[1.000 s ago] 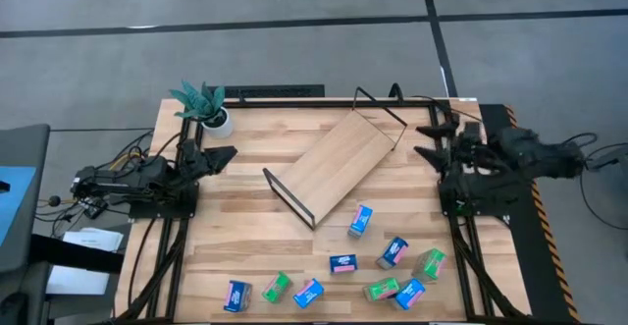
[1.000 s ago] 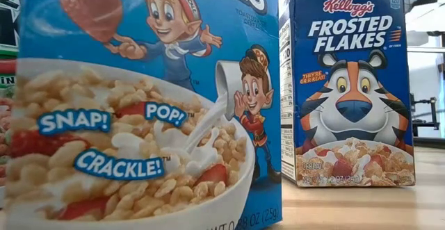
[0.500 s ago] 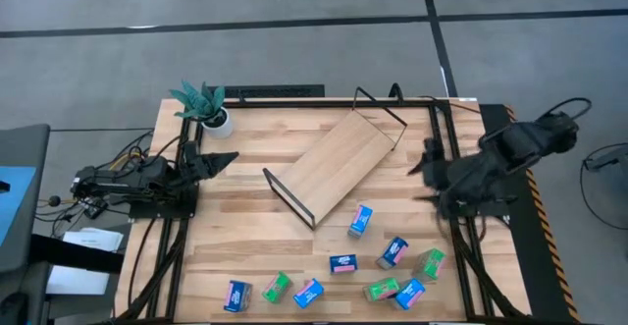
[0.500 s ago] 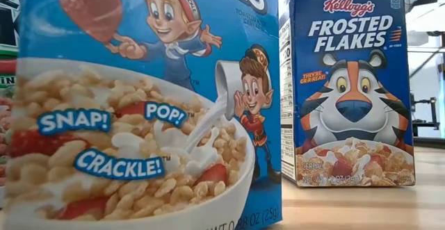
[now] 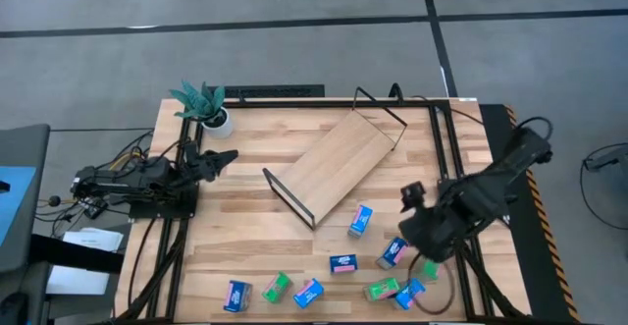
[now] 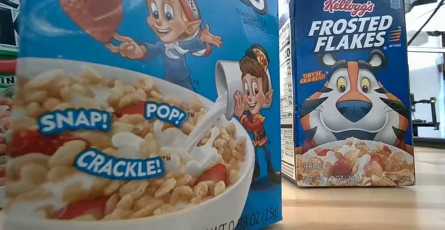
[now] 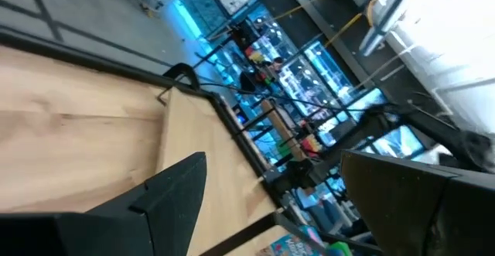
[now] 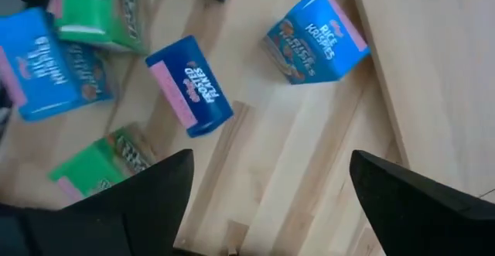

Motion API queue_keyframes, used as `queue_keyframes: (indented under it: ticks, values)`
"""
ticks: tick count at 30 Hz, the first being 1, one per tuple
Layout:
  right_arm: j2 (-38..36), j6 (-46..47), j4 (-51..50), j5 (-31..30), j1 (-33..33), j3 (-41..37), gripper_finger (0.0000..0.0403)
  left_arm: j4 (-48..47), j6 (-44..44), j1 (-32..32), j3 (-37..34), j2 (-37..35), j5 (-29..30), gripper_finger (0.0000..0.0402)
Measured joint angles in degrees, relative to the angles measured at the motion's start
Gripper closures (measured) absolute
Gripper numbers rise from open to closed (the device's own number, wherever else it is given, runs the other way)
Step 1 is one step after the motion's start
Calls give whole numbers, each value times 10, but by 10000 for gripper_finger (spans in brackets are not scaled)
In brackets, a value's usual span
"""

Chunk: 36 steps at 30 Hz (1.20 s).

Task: Stack cereal on shelf
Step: Put the top right blue cereal box on the shelf

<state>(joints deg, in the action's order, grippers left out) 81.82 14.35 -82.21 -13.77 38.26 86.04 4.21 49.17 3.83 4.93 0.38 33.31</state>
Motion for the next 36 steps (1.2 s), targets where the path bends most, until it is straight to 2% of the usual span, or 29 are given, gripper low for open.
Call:
queue_keyframes:
  ticks: [8,14,19,22,25,29,36]
  values:
    - [99,4,25,36,-13,0,32,-50,25,0,0,0,1,116]
    - [130,-37,39,64,-14,-1,35,-73,25,0,0,0,-11,116]
    - [124,-38,58,90,-13,-7,35,-89,28,0,0,0,-12,116]
    - [103,-37,85,109,-1,-43,35,-93,41,0,0,0,-12,116]
    - [75,-39,140,109,10,-86,35,-96,48,0,0,0,-12,116]
    - [45,-48,163,97,11,-133,35,-96,53,0,0,0,-11,116]
    - [15,-112,220,100,9,-202,35,-99,89,0,0,0,-11,116]
